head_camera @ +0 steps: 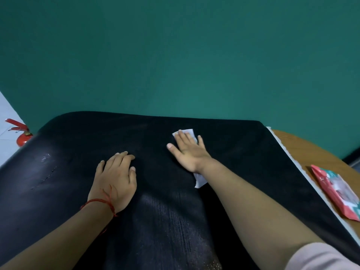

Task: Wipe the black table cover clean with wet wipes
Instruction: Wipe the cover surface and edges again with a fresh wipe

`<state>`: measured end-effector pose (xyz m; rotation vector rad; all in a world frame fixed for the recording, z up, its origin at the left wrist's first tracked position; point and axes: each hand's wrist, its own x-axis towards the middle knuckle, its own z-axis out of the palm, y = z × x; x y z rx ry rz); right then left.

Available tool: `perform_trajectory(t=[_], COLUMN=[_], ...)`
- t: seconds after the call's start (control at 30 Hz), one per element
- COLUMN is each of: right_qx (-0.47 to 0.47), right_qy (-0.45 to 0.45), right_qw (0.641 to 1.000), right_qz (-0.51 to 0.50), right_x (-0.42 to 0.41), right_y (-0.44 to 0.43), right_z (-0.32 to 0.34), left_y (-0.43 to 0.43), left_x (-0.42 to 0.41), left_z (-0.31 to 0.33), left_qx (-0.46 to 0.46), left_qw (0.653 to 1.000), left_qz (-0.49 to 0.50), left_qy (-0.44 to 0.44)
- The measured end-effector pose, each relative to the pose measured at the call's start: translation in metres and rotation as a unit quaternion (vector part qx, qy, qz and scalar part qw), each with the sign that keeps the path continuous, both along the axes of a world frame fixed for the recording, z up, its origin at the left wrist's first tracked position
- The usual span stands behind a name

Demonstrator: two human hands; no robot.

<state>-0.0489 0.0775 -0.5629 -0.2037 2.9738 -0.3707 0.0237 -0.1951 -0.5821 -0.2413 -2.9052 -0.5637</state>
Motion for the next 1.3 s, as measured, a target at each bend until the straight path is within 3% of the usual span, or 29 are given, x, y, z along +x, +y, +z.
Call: perform_trajectory(t=[0.3,0.73,1.03,1.3], right_qx=[-0.030,-0.032,-0.029,-0.010], right_qy=[-0.003,0.009,-0.008,-0.017], right_qw=[0.995,0.966,0.947,0.964], right_qz=[0.098,0.258,0.320,0.265], right_x=[0.061,0.166,0.263,0.313], right_y=[-0.066,-0.101,-0.097,-0.081], right_z=[-0.001,0.004,0.015,0.014], left_y=[-0.001,-0.015,-0.017,-0.019], left_x=[-0.003,0.002,0.002,0.014], left_z=[-0.001,0.008,0.007,0.005], left_qx=[0.020,0.284,0.285,0.184], left_qw=[1.000,0.958,0.956,0.980], left_qz=[-0.005,0.029,0.016,-0.048], left_qy=[0.001,-0.038,-0.059,-0.064])
